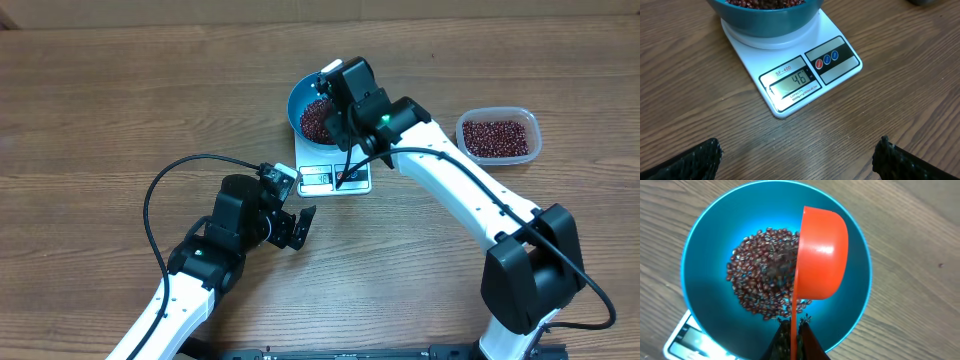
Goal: Scoop item into bowl and weigh 150g on scale
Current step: 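Carry the scoop to the teal bowl and pour the beans in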
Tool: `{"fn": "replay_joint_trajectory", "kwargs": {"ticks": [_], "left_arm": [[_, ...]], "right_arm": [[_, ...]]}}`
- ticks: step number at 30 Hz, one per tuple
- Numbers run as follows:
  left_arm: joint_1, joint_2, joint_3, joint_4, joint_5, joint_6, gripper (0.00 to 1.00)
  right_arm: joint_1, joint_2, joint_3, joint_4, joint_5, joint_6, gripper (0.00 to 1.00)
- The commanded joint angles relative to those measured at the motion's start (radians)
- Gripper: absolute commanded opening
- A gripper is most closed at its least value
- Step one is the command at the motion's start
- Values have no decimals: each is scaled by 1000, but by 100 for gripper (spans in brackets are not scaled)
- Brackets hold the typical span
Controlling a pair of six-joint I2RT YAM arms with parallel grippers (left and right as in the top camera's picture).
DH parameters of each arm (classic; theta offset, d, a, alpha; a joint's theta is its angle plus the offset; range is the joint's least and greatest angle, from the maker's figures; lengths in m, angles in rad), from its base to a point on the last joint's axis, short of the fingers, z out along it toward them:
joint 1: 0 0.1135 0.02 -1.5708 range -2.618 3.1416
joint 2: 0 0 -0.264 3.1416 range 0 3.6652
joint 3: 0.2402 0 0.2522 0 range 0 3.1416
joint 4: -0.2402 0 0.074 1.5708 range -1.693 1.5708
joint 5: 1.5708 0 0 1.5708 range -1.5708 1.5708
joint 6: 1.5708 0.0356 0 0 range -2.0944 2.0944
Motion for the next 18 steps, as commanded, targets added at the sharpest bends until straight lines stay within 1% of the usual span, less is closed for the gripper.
{"fn": "replay_joint_trajectory", "kwargs": {"ticks": [1, 7, 12, 18], "left_arm": [[-4, -2, 4, 1, 12, -9, 100], [-4, -2, 4, 1, 12, -8, 100], [-4, -2, 4, 1, 12, -9, 99], [-4, -2, 4, 1, 12, -8, 100]], "right_arm": [[0, -1, 37, 9, 46, -23, 4], [0, -11, 42, 11, 44, -19, 4], [0, -47, 43, 17, 2, -18, 4], [0, -82, 43, 20, 0, -19, 4]]}}
